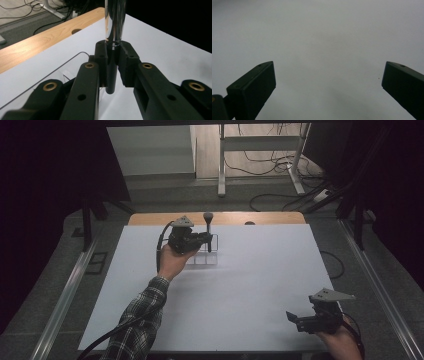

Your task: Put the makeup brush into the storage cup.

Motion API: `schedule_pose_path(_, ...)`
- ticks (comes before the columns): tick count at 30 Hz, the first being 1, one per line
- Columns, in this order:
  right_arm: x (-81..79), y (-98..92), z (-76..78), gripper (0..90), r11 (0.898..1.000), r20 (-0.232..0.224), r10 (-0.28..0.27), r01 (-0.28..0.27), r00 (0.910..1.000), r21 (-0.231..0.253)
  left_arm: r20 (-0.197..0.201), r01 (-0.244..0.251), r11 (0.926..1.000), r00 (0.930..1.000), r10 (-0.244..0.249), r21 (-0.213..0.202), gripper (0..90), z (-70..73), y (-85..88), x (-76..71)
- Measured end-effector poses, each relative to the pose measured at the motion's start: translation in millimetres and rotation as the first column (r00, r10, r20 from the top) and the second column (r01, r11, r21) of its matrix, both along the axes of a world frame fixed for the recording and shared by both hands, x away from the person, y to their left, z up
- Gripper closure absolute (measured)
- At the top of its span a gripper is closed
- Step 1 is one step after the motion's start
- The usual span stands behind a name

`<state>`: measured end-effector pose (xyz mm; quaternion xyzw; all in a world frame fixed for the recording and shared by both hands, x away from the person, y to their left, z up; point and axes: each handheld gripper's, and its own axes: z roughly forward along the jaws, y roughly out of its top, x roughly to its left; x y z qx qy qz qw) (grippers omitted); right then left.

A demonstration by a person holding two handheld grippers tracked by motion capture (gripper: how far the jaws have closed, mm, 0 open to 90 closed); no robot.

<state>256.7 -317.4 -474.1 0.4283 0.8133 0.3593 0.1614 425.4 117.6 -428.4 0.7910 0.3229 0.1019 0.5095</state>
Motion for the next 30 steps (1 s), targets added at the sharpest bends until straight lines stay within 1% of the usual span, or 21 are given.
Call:
schedule_pose_path(5,-0.3,-1.7,0.4,0.0,1.0,0.001,-0.004,0.004,1.0,0.005,0.013,-0.017,0.9998,0.9998,0.017,-0.006,78.3,-0.9,-0.6,3.1)
schedule_pose_path(10,-0.6,-2.0,0.4,0.0,1.0,0.0,-0.005,0.005,1.0,0.003,0.01,-0.028,0.9995,0.9996,0.028,-0.018,78.2,-2.0,-0.3,7.3)
schedule_pose_path(15,-0.4,-1.1,0.0,0.0,1.0,0.0,0.0,0.0,1.0,-0.006,0.011,-0.042,0.999,0.9991,0.042,-0.017,78.2,-2.9,-0.4,11.7)
schedule_pose_path(20,-0.4,-1.8,0.1,0.0,1.0,-0.003,-0.003,0.003,1.0,0.002,0.014,-0.058,0.9981,0.9982,0.058,-0.02,78.2,-3.5,-0.2,14.7)
schedule_pose_path(30,-0.5,-1.5,0.0,0.0,1.0,-0.004,-0.002,0.002,1.0,0.0,0.019,-0.075,0.9972,0.997,0.075,-0.004,78.1,-5.8,-3.8,19.2)
